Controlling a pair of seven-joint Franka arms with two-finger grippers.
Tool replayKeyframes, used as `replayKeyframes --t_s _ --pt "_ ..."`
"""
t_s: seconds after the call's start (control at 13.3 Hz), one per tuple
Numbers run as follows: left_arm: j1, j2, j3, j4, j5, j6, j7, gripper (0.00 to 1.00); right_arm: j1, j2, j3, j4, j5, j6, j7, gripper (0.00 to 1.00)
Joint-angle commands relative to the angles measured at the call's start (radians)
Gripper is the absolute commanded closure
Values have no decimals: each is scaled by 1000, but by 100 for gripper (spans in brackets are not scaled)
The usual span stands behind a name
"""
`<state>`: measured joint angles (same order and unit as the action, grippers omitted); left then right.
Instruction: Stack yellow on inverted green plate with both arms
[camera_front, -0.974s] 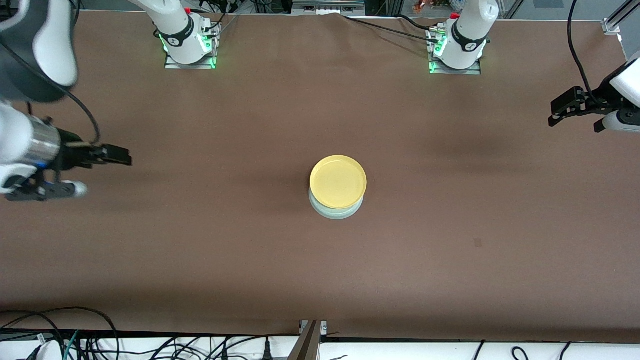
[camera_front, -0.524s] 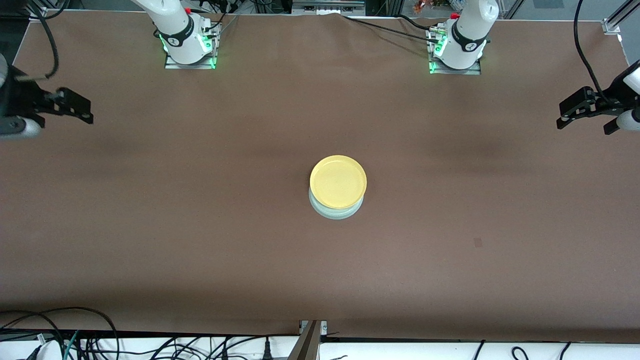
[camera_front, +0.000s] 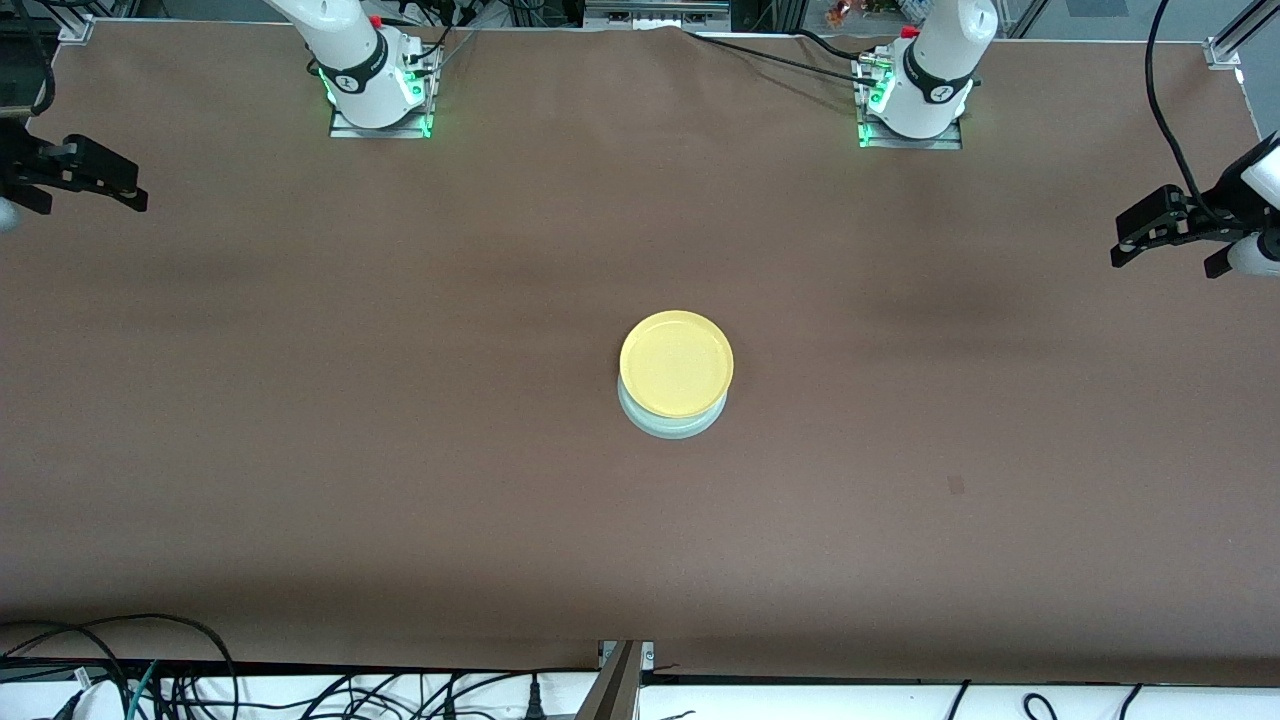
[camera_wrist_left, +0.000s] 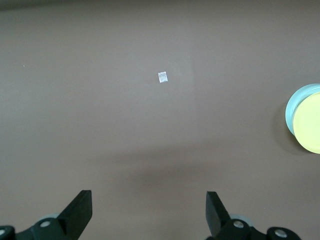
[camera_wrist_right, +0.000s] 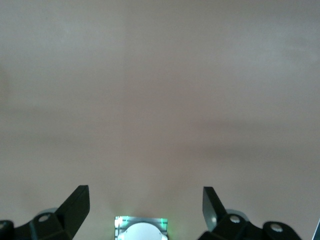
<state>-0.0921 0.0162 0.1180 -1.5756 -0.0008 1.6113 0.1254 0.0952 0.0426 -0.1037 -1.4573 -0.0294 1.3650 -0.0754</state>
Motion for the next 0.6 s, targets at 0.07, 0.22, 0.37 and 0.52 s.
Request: replayKeyframes --t_s 0.07,0.22,0.37,0.52 --pt "5 21 -3 32 -5 -5 23 0 -12 11 9 8 17 -29 5 0" --pt "3 21 -3 32 -5 -7 23 0 -14 11 7 9 25 -30 6 0" --pt "3 21 -4 32 -5 -8 25 0 -14 13 7 9 26 -30 17 0" --pt "3 21 -5 32 -5 -8 25 0 -15 13 7 11 25 -30 19 0"
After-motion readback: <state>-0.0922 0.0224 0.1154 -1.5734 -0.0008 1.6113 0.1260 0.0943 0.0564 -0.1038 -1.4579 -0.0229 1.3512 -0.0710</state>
